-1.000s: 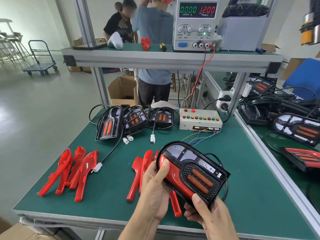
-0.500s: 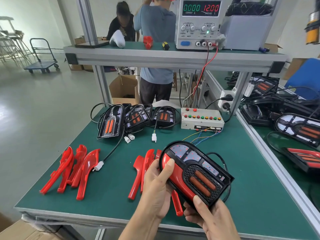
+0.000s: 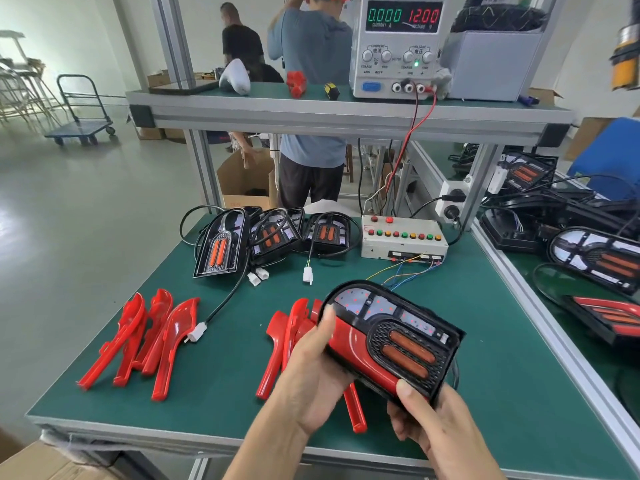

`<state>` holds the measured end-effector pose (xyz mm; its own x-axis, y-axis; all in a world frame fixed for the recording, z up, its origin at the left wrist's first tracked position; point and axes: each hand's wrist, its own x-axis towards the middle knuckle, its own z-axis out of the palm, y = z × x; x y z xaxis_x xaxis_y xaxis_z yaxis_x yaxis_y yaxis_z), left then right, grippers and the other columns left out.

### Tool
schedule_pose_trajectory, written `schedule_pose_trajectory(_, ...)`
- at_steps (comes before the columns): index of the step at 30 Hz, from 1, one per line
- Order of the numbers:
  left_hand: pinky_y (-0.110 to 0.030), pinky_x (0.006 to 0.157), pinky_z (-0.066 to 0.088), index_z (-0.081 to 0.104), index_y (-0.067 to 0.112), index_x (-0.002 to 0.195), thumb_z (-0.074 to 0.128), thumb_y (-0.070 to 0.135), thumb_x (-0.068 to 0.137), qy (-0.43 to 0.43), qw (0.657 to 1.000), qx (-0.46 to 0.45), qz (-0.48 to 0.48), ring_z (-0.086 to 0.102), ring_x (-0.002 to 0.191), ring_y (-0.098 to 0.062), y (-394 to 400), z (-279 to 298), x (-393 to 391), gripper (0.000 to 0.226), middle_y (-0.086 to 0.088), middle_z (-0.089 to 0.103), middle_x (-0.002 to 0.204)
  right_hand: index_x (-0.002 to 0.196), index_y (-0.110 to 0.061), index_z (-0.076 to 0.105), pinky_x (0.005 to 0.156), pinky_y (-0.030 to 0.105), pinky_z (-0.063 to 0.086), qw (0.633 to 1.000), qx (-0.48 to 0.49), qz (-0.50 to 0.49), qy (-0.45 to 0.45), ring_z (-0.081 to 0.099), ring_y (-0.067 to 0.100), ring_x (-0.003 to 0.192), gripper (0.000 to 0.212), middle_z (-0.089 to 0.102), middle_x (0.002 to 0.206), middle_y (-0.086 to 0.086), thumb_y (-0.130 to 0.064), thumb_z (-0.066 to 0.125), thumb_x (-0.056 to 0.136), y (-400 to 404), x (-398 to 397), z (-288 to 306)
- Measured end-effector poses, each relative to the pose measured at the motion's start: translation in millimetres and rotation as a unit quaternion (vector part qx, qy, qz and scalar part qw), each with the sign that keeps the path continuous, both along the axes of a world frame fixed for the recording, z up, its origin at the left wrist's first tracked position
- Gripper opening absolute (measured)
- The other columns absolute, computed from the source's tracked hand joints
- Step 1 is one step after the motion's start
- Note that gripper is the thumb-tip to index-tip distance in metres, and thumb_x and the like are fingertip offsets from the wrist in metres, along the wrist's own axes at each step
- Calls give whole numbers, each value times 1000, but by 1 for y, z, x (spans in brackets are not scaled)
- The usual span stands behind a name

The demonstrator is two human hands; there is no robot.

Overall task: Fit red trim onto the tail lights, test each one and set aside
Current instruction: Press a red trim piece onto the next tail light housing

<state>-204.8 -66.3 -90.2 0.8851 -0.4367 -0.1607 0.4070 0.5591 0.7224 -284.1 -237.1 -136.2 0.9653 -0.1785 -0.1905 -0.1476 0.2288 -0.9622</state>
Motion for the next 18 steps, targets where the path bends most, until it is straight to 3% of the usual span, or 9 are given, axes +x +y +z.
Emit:
schedule_pose_trajectory(2,-48,93,58,71,1,122,77,41,82,22,1000,-6,2,68,112,-34,2,0,3,56,-26,66,129,111,-2,65,52,34,47,1000,5,8,-1,57,30,59,49,67,74,26,-34,80,76,-4,2,2)
schedule_pose_trajectory(5,-50,89,58,67,-6,122,76,29,84,6,1000,0,-17,69,108,-37,3,0,3,52,-31,65,126,102,-3,66,47,32,45,999,9,-50,-6,56,27,53,45,66,69,24,-31,85,72,-2,6,2)
schedule_pose_trajectory(10,-47,84,60,58,-13,126,77,22,83,8,1000,-14,-12,71,104,-40,-9,-7,-4,59,-35,65,122,91,-39,72,55,34,56,983,-58,-171,-37,72,24,61,46,75,74,9,-58,85,50,7,8,0)
schedule_pose_trajectory(14,-48,88,59,61,-9,126,76,24,83,-7,1000,-17,6,68,110,-43,-12,-12,-7,56,-33,66,123,95,-37,74,56,32,60,985,-23,-166,-36,78,30,77,50,79,91,6,-46,91,48,8,7,6)
schedule_pose_trajectory(18,-48,90,58,63,-6,127,74,25,86,-17,1000,-13,21,65,117,-45,-16,-16,-12,53,-33,65,125,95,-33,78,63,30,62,984,-3,-173,-53,78,31,78,56,79,93,9,-47,99,45,7,5,13)
